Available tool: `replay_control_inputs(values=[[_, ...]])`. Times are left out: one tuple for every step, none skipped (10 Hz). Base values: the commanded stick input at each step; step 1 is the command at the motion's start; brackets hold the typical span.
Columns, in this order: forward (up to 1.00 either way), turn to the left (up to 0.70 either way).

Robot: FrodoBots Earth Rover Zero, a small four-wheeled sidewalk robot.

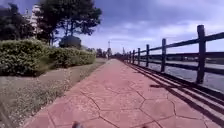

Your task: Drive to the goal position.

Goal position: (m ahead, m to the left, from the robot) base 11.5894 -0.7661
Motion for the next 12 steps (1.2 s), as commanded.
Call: replay_control_inputs(values=[[0.70, 0.00], [0.70, 0.00], [0.70, 0.00], [0.70, 0.00], [0.70, 0.00], [0.70, 0.00], [0.70, 0.00], [0.70, 0.00], [0.70, 0.00], [0.70, 0.00], [0.70, 0.00], [0.70, 0.00]])
